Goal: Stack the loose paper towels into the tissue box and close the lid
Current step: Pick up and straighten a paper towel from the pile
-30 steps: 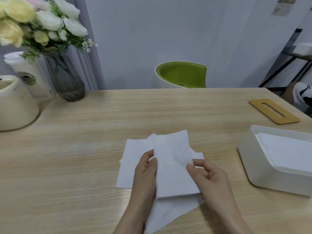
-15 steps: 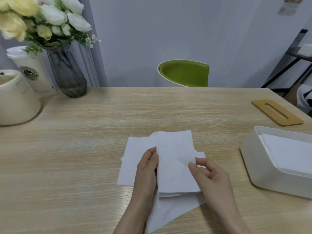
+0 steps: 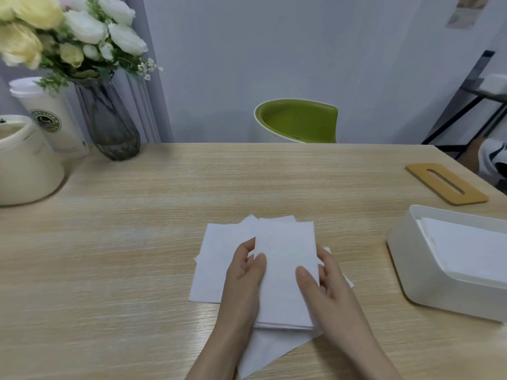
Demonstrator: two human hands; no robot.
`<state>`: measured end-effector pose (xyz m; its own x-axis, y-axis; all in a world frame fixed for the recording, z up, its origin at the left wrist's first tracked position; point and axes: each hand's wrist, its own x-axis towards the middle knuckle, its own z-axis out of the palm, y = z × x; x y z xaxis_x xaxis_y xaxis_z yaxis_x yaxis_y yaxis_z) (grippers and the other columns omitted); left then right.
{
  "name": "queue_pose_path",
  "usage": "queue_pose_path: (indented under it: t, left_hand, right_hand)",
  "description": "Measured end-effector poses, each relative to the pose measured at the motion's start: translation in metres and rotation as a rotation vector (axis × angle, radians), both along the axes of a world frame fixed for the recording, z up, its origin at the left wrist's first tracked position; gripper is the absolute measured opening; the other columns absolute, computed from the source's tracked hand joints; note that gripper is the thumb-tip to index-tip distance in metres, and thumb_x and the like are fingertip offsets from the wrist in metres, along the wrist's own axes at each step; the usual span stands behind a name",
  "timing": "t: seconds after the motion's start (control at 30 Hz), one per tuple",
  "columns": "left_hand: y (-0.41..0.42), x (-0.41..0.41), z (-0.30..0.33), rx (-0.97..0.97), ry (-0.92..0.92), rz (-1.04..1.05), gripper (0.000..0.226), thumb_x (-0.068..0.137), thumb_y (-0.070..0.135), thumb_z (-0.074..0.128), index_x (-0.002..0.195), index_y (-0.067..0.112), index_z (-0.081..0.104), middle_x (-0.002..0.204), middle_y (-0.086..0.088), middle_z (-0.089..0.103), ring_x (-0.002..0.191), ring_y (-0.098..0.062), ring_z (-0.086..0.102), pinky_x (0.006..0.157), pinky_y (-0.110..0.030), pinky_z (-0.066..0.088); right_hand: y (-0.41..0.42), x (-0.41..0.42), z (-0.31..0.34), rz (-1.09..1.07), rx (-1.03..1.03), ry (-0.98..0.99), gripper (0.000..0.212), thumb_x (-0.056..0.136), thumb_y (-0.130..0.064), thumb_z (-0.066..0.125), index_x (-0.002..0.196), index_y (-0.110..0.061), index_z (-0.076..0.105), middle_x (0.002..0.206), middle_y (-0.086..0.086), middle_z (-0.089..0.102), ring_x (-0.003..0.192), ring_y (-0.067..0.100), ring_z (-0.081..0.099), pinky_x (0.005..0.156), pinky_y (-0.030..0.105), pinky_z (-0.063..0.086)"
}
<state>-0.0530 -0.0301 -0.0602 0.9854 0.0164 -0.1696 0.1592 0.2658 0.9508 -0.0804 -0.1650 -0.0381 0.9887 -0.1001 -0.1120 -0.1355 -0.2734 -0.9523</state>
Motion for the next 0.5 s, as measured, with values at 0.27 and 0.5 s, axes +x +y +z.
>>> queue_pose_path:
  t: [0.27,0.5]
  left_hand:
    - [-0.004,-0.004,0.001,0.055,-0.027,-0.105,0.027,0.101,0.018,0.048,0.124,0.030,0.054,0.116,0.009,0.069,0.107,-0.012,0.067,0.092,-0.038,0.054]
    - [0.014,0.004,0.005,0.106,-0.061,-0.041,0.049,0.078,0.032,0.070,0.124,0.039,0.055,0.097,0.002,0.067,0.082,-0.017,0.069,0.063,-0.035,0.053]
  right_hand:
    - [0.003,-0.002,0.002,0.087,-0.147,0.030,0.057,0.097,-0.027,0.046,0.140,-0.055,0.021,0.124,-0.023,0.050,0.125,0.013,0.042,0.105,0.043,0.039]
    - [-0.035,0.012,0.029,0.285,-0.179,0.029,0.045,0.092,0.000,0.053,0.126,-0.030,0.056,0.115,-0.014,0.067,0.110,0.006,0.060,0.095,0.028,0.047]
